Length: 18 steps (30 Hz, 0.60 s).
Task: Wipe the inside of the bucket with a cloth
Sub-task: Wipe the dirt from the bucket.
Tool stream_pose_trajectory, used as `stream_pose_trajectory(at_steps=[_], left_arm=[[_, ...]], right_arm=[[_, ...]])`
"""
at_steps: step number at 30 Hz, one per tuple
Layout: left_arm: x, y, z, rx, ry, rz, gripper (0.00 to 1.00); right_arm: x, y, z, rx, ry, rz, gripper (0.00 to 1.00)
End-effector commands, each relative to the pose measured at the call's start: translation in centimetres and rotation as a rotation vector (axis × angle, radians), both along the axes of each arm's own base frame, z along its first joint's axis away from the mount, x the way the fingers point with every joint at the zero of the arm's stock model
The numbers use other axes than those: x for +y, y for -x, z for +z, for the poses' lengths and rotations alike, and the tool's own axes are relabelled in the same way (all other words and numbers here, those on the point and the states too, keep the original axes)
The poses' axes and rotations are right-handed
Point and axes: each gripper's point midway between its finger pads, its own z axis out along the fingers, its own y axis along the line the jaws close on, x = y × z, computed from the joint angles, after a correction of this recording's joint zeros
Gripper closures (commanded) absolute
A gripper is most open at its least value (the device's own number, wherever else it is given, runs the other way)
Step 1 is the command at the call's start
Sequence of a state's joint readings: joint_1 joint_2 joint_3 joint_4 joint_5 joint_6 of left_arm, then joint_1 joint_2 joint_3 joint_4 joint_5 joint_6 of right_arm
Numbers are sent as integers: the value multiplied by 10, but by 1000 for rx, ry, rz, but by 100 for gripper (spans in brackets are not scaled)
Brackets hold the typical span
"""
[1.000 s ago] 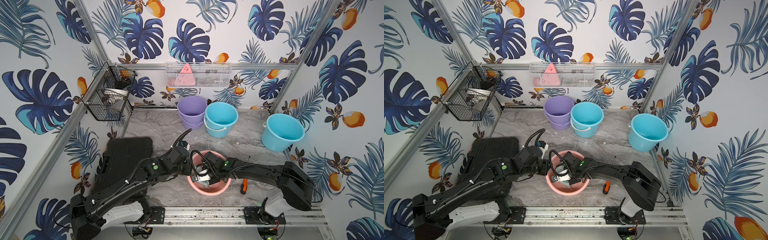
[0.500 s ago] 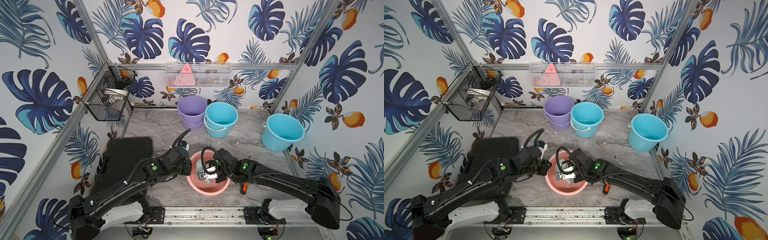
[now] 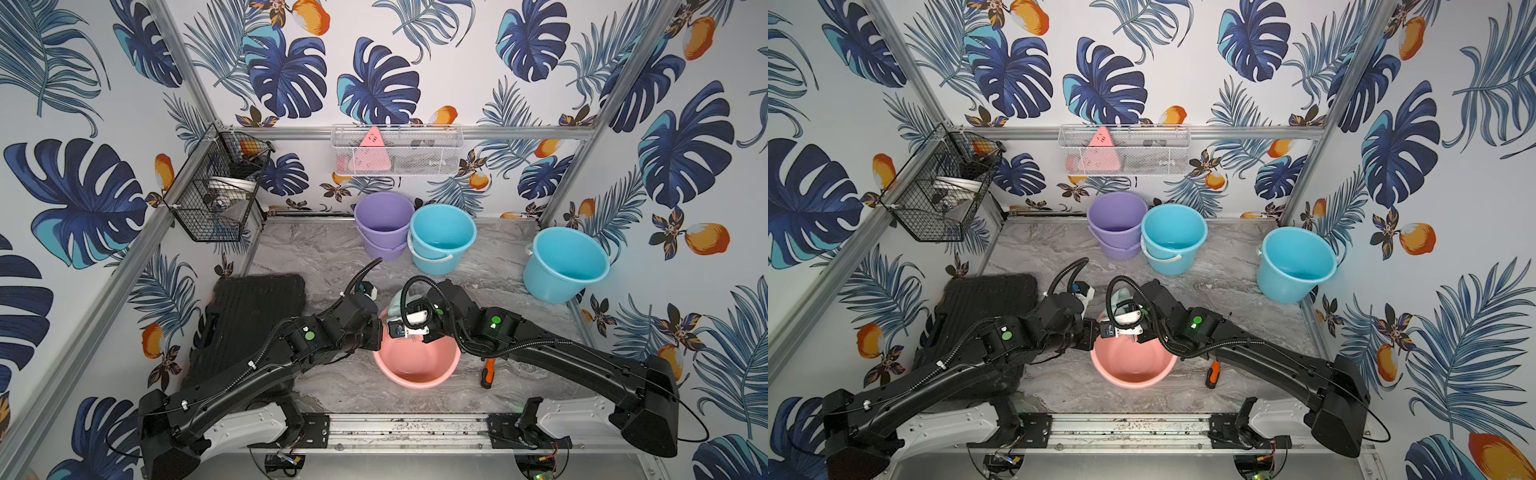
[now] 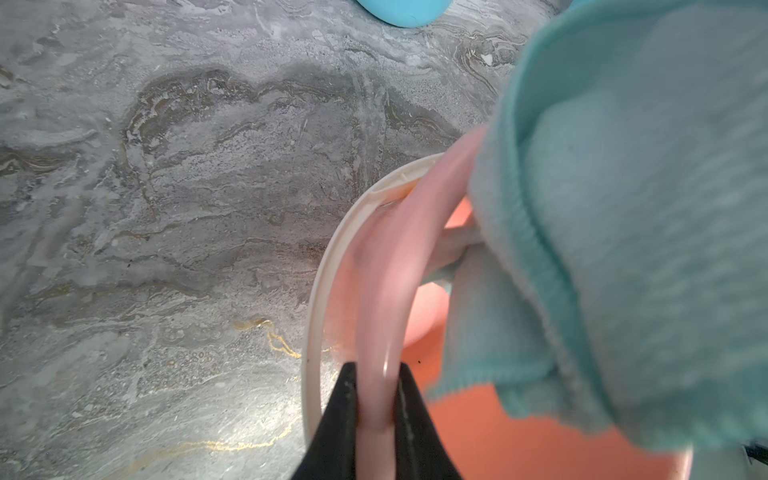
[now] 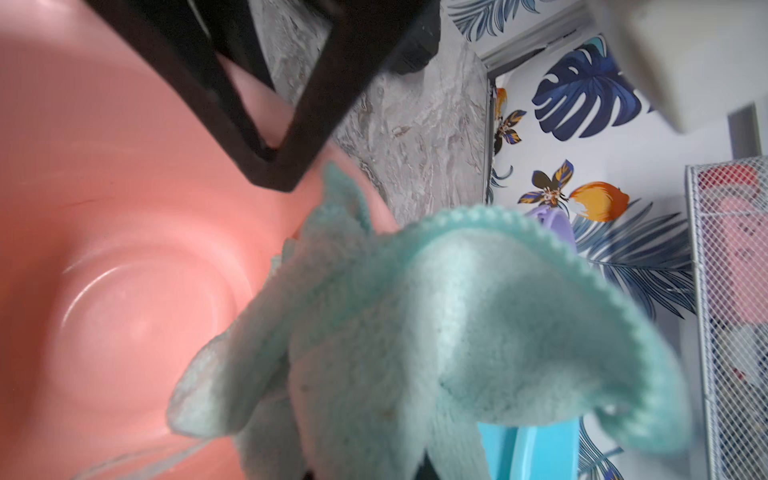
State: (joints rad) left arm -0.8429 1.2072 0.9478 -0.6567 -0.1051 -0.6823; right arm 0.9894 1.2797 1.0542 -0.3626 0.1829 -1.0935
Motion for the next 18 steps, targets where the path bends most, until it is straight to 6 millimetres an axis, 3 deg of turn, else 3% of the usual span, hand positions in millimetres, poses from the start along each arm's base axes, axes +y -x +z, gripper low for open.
stream_pose_trajectory(at_steps=[1, 6, 9, 10, 18], left_arm=[[-6, -3, 5, -20, 25, -12, 100], [-6, -4, 7, -28, 26, -7, 100], [-5, -5, 7, -33, 24, -4, 100], [-5, -5, 7, -34, 22, -4, 100], [-3, -5, 6, -37, 13, -2, 100]], right_arm=[[-31, -8, -3, -37, 131, -96, 100], [-71, 6, -13, 37, 261, -182, 100], [-92, 26, -23, 141, 313, -204, 100], [-94, 32, -16, 169, 300, -203, 100], [-115, 95, -28, 517, 337, -189, 100]])
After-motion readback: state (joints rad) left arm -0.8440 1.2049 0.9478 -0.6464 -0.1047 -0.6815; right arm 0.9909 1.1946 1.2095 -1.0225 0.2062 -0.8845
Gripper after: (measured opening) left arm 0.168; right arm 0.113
